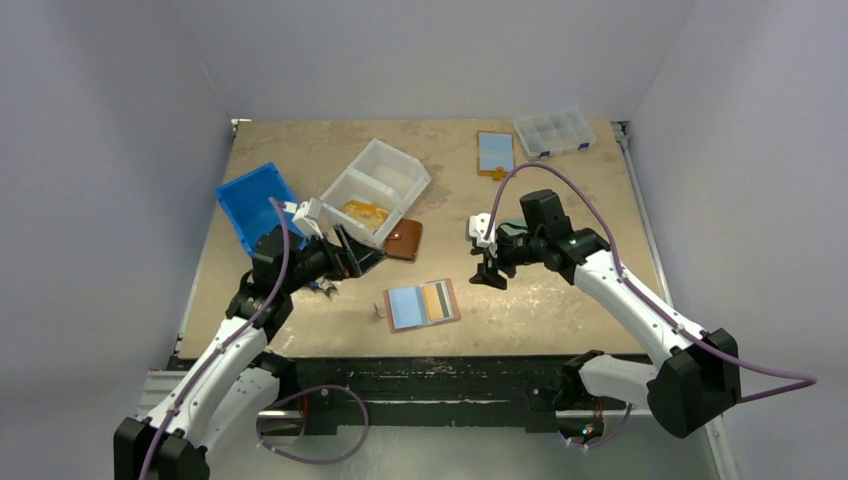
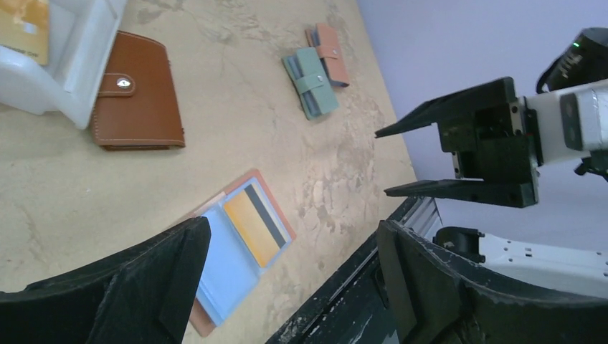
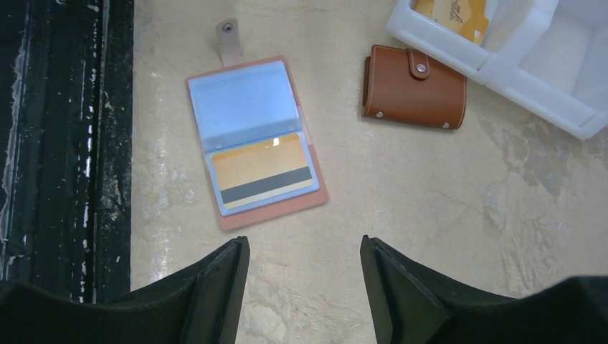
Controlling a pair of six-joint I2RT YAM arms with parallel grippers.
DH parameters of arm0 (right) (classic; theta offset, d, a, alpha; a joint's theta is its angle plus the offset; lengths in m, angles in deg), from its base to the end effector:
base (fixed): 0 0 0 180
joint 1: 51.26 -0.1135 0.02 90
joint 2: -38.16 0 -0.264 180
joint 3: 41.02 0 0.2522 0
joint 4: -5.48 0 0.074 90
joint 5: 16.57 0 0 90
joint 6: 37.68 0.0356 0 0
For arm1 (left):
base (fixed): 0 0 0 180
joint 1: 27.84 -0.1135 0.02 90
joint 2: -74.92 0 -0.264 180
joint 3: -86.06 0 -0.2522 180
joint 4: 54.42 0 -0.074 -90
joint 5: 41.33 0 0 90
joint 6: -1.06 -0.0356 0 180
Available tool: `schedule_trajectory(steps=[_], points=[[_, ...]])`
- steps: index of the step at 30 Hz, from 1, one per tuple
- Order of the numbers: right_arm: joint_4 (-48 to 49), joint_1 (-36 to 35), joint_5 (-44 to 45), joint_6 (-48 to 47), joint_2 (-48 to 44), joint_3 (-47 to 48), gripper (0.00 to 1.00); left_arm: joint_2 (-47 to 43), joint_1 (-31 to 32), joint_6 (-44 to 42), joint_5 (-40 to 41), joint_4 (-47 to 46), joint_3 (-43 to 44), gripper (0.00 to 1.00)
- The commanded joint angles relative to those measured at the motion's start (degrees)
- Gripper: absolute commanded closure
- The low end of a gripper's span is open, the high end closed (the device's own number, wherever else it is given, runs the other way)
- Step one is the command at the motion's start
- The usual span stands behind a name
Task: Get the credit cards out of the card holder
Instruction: Remove the credit card from the card holder.
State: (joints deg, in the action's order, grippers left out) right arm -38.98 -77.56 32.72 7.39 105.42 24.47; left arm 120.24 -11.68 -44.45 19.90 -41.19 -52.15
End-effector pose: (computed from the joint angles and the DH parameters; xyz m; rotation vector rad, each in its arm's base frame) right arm 0.2048 0.1271 0.2763 -1.5504 1.6003 0.6636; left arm 0.1747 -0.0685 0.2554 -0.1179 2.0005 -1.1745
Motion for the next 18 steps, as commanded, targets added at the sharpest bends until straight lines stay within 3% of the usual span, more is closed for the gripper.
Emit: schedule_trajectory(steps=[1, 4, 18], points=[[-1.3, 0.7, -6.4, -2.5, -0.3, -0.1, 0.33, -5.5, 4.9, 2.6, 5.6, -2.0, -1.8, 0.07], [-2.5, 0.9, -8.1, -5.1, 0.4, -0.6, 0.30, -6.7, 9.6, 2.4, 9.9, -1.2, -2.6, 0.07], [-5.1, 1.2, -10.0, -10.2, 1.6, -1.2, 0.26, -6.6, 18.2, 5.3, 12.8, -8.2, -8.6, 0.11]])
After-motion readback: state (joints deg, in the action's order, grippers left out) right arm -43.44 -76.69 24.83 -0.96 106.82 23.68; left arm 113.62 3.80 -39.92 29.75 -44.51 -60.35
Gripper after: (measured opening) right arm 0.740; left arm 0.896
